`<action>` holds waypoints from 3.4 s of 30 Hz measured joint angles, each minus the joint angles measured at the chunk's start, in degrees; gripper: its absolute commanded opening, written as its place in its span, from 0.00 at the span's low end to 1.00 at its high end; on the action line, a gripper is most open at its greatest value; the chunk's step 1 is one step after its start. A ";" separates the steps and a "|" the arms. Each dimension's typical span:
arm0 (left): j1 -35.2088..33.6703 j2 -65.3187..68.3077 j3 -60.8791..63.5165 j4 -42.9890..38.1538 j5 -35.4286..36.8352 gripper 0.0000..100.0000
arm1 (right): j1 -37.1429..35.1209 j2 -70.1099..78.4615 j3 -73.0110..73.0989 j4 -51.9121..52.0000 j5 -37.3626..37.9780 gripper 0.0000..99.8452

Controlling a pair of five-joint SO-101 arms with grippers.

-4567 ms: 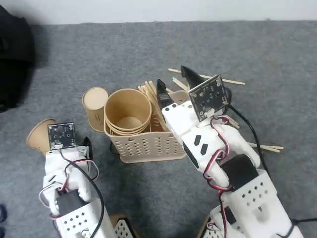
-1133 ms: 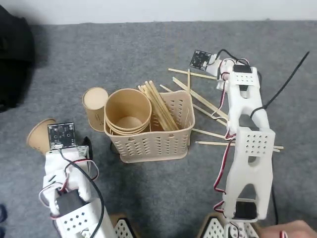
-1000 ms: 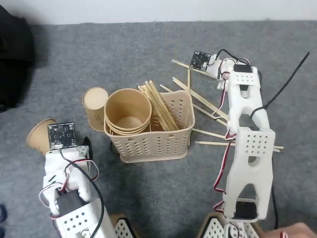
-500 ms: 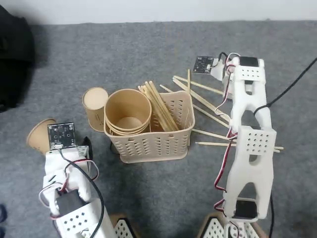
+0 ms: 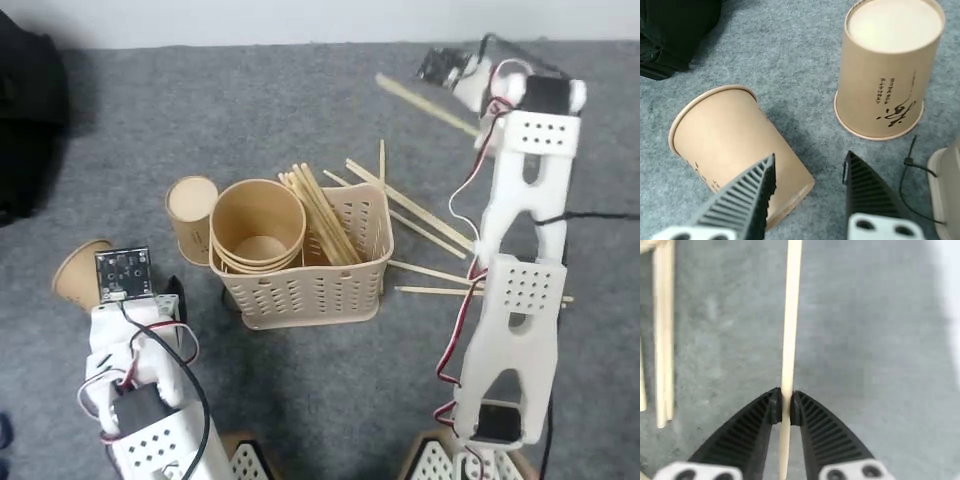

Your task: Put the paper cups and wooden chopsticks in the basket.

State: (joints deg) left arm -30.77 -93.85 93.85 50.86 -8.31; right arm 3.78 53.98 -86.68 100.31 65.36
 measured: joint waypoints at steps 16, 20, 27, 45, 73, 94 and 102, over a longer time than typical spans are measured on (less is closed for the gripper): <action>0.00 0.00 0.00 0.00 0.00 0.21 | -4.75 -19.69 -7.03 0.09 -29.80 0.01; -0.88 0.00 0.00 0.00 0.00 0.21 | -8.53 -25.41 -7.03 0.09 -39.91 0.01; -0.97 0.00 0.00 0.00 0.00 0.21 | -18.90 -37.89 -7.65 0.26 -51.87 0.01; -1.23 0.00 0.00 0.00 0.00 0.21 | -34.55 -42.11 -8.44 0.35 -61.71 0.01; -1.23 0.00 0.00 0.00 0.00 0.21 | -38.95 -67.87 32.26 -2.90 -60.13 0.01; -1.05 0.00 0.00 0.00 0.00 0.21 | -43.69 -89.32 65.58 -17.23 -66.90 0.01; -1.05 0.00 0.00 0.00 0.00 0.21 | -43.87 -103.65 91.43 -34.11 -64.18 0.01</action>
State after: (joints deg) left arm -31.82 -93.85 93.85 50.86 -8.31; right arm -40.09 -49.67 4.75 66.20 1.19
